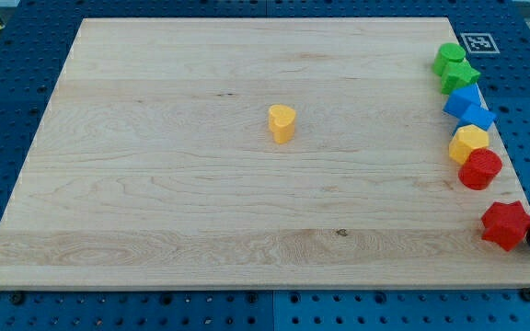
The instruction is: Move the red star closer to the bottom side of the yellow heart
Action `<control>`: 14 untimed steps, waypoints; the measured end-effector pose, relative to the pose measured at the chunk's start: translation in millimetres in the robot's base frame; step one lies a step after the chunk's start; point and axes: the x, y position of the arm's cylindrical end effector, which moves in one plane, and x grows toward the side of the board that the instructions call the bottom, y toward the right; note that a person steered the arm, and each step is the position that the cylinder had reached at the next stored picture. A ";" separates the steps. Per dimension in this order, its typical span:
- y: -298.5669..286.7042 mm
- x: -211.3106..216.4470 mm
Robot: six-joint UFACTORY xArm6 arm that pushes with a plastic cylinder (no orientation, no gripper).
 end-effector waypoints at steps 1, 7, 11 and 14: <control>0.0 -9.1; -79.8 -32.9; -122.1 -34.7; -178.3 -50.4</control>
